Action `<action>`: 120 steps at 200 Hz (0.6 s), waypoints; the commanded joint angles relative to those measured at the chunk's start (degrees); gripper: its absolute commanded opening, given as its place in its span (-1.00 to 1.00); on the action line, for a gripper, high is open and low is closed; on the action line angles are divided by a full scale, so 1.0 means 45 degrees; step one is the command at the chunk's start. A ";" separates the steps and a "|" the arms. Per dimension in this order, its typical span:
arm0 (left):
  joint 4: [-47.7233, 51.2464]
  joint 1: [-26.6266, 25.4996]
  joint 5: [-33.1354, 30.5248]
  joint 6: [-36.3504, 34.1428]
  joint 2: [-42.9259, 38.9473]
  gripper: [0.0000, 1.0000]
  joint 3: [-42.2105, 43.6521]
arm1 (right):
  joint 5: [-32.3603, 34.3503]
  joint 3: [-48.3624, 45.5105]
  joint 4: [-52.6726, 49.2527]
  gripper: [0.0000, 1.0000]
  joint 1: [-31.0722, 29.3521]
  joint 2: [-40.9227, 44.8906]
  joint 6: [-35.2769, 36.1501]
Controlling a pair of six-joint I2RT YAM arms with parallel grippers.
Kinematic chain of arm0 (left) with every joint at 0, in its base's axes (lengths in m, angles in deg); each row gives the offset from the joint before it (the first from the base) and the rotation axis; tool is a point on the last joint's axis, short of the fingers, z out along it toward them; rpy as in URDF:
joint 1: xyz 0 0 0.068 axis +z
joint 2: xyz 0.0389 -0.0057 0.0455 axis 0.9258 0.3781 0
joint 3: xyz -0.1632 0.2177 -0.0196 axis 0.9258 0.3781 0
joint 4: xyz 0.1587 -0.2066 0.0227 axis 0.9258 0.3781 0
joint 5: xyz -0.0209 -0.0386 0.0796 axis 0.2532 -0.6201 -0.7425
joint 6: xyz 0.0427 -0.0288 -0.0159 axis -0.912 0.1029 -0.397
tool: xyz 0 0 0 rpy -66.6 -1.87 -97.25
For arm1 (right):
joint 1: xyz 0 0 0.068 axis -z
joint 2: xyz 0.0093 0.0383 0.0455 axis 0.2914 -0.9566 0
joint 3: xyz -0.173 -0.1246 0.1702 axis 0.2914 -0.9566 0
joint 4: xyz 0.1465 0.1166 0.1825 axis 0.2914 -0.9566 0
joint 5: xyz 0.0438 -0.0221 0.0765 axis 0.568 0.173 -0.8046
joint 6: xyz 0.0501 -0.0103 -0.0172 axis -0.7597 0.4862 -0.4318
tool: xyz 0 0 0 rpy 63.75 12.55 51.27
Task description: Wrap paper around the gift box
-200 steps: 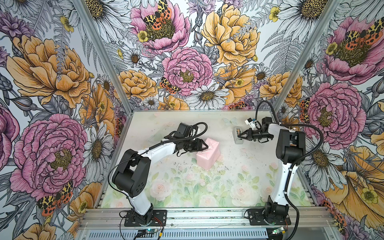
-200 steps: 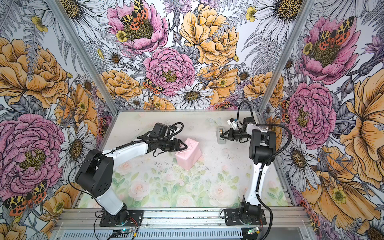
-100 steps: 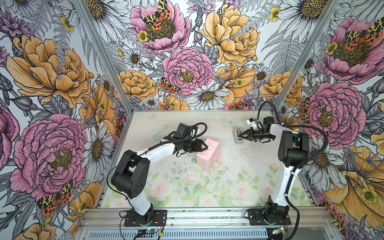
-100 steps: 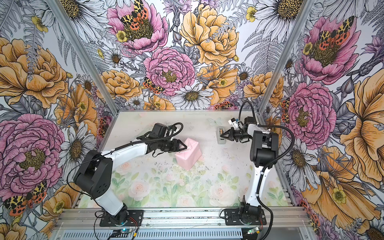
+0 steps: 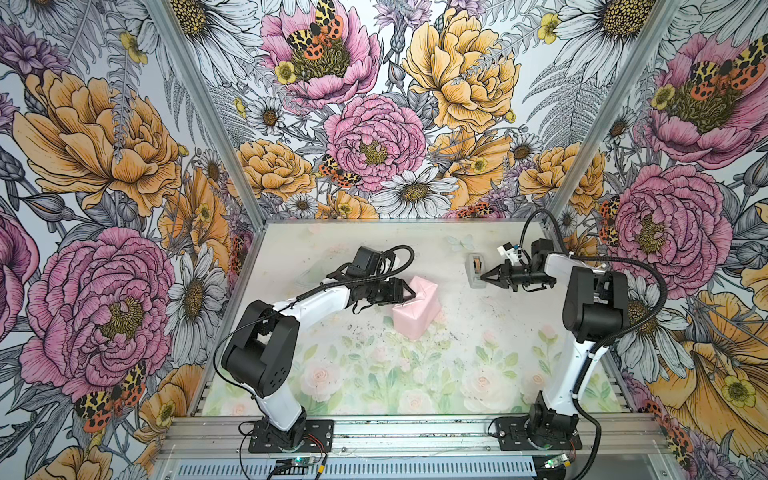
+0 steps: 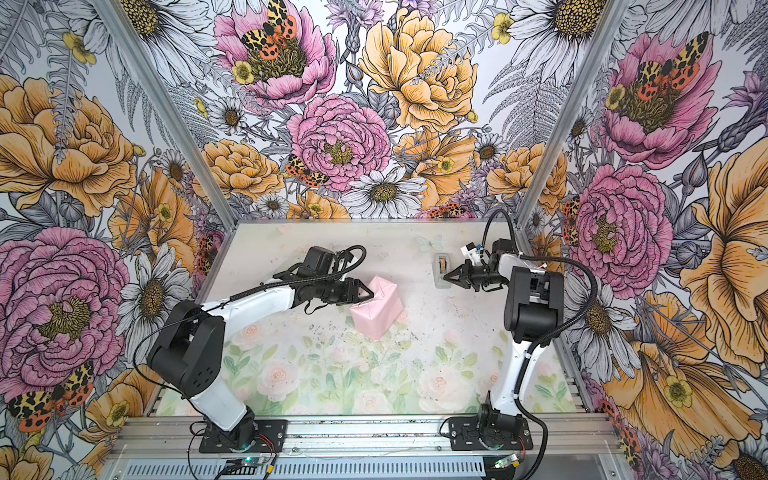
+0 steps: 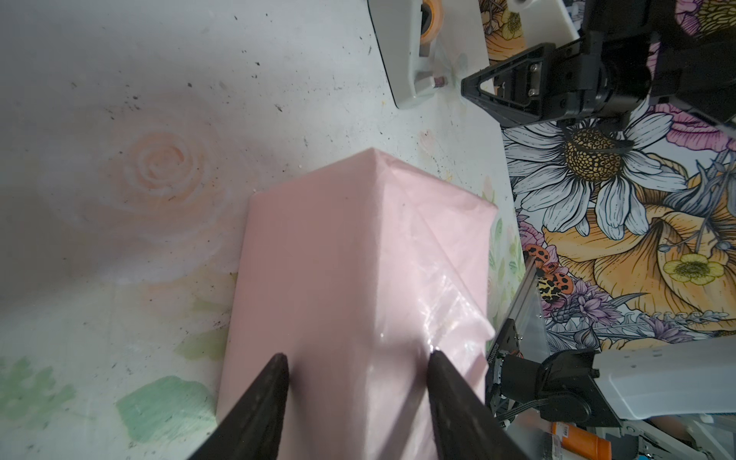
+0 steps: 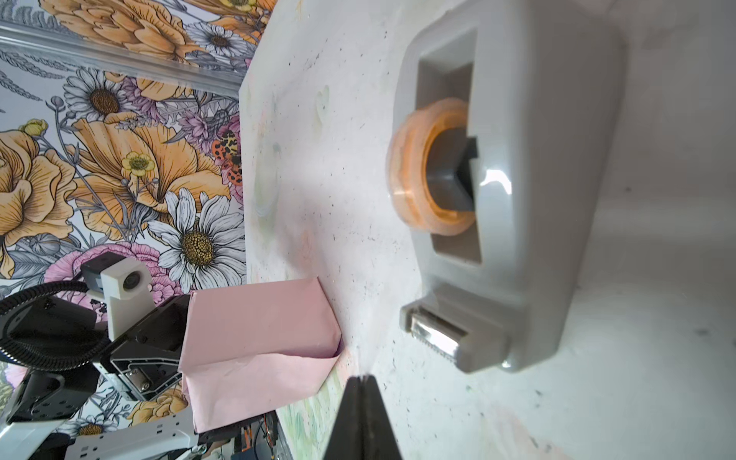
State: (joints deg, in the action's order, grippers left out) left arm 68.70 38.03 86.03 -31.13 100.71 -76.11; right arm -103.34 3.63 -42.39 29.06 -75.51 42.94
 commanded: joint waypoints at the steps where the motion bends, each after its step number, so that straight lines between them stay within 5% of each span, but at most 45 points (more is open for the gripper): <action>1: 0.0811 0.0049 -0.0536 -0.0456 -0.0145 0.13 0.0371 | 0.0280 -0.0662 0.0896 -1.00 0.0081 0.0793 -0.0662; 120: 0.0800 -0.0020 -0.0624 -0.0473 -0.0282 0.13 0.0436 | 0.0858 -0.2723 0.3758 -1.00 -0.0240 0.0394 -0.2097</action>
State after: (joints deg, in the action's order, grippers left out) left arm 68.84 38.03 85.86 -31.15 100.44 -75.89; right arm -100.71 -7.06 -28.34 28.51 -73.54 35.44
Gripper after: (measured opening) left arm 0.567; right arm 0.042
